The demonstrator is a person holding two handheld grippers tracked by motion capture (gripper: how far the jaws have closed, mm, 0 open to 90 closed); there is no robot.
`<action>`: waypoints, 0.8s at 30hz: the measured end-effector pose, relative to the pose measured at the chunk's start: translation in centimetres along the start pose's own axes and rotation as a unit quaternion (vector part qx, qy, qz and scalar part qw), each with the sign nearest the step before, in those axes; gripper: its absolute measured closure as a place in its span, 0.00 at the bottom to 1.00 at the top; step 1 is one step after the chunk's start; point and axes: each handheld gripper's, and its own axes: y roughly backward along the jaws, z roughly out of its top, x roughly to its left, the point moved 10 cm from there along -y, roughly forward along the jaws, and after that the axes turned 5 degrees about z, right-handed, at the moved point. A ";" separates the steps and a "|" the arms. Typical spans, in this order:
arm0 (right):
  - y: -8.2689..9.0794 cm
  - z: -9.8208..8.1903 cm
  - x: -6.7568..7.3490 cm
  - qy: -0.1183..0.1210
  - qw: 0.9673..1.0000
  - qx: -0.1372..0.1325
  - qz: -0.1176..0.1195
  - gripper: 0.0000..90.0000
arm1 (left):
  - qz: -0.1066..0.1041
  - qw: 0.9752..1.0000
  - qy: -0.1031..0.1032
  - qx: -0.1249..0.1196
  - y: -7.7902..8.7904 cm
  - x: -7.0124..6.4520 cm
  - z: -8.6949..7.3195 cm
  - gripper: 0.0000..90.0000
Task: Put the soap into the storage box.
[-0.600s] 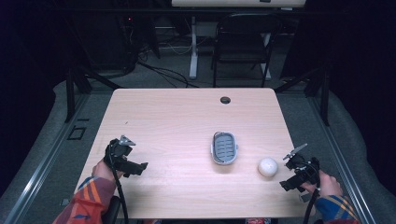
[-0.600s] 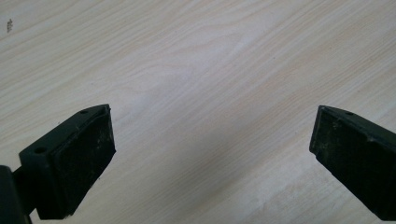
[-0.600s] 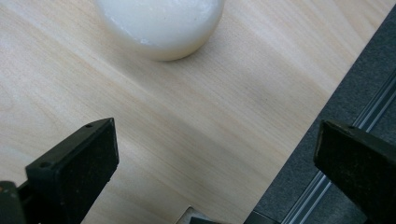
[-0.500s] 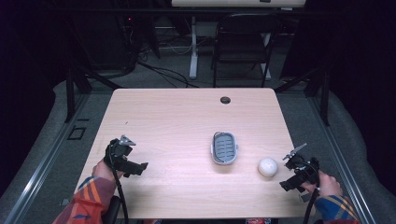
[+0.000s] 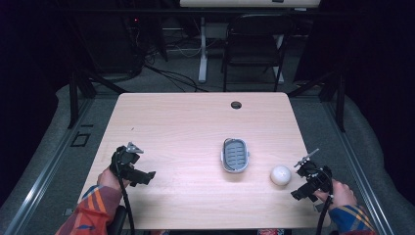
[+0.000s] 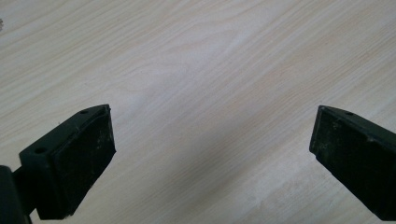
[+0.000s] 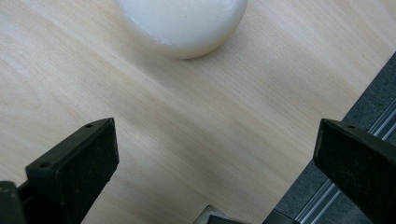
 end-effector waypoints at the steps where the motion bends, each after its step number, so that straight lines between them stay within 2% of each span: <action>1: 0.0 0.1 -0.1 -0.002 1.000 -0.004 -0.004 0.00 | 0.000 1.000 -0.001 0.000 0.0 0.0 0.0 0.00; 2: 0.0 0.2 0.0 -0.002 1.000 0.001 -0.002 0.00 | 0.000 1.000 0.000 -0.001 0.0 0.0 0.0 0.00; 3: -0.2 0.5 0.3 -0.012 1.000 -0.017 0.002 0.00 | -0.001 1.000 0.001 -0.001 0.0 0.0 0.0 0.00; 5: -0.4 0.7 0.3 -0.015 1.000 -0.020 0.000 0.00 | -0.001 1.000 0.001 -0.001 0.0 0.0 0.0 0.00; 6: -0.3 0.9 0.4 -0.004 1.000 -0.007 0.000 0.00 | -0.001 1.000 0.000 0.000 0.0 0.0 0.0 0.00; 8: -0.2 0.9 0.4 -0.002 1.000 -0.002 0.000 0.00 | -0.002 1.000 -0.001 0.001 0.0 0.0 0.0 0.00; 9: -0.1 1.1 0.6 0.003 1.000 0.012 0.007 0.00 | -0.001 1.000 -0.001 0.000 0.0 0.0 0.0 0.00; 10: -0.3 1.3 0.8 -0.004 1.000 0.000 0.010 0.00 | -0.001 1.000 0.000 0.000 0.0 0.0 0.0 0.00; 11: -0.1 1.3 0.6 0.010 1.000 0.020 0.006 0.00 | -0.001 1.000 0.000 0.000 0.0 0.0 0.0 0.00; 12: -0.1 1.3 0.6 0.010 1.000 0.020 0.006 0.00 | -0.001 1.000 0.000 0.000 0.0 0.0 0.0 0.00; 13: -0.5 1.8 0.9 -0.002 1.000 0.003 0.014 0.00 | -0.001 1.000 0.000 0.000 -0.1 0.0 0.0 0.00; 15: -0.7 2.2 1.1 -0.011 1.000 -0.009 0.020 0.00 | -0.004 1.000 0.001 0.001 -0.1 -0.1 0.0 0.00; 16: -0.1 2.0 0.6 0.017 0.999 0.032 0.014 0.00 | -0.004 1.000 0.001 0.002 -0.1 -0.1 0.0 0.00; 17: -0.8 2.8 1.3 -0.021 0.999 -0.025 0.025 0.00 | -0.004 1.000 0.001 0.004 -0.1 -0.1 -0.1 0.00; 18: -1.1 3.2 1.5 -0.035 0.998 -0.043 0.030 0.00 | -0.004 1.000 0.001 0.004 -0.1 -0.1 0.0 0.00; 19: -0.5 2.9 1.1 -0.006 1.000 -0.002 0.024 0.00 | -0.005 1.000 0.001 0.004 -0.2 -0.1 0.0 0.00; 20: -0.1 2.8 0.8 0.017 0.999 0.027 0.021 0.00 | -0.004 1.000 0.000 0.005 -0.1 -0.1 0.0 0.00; 21: -0.2 2.9 0.9 0.017 0.999 0.031 0.020 0.00 | -0.004 1.000 -0.001 0.005 -0.1 -0.1 -0.1 0.00; 23: -0.7 3.6 1.3 -0.001 1.000 0.001 0.026 0.00 | -0.004 1.000 0.001 0.005 -0.2 -0.1 -0.1 0.00; 24: -0.6 3.7 1.3 0.008 1.000 0.012 0.023 0.00 | -0.004 1.000 0.001 0.005 -0.2 -0.1 -0.1 0.00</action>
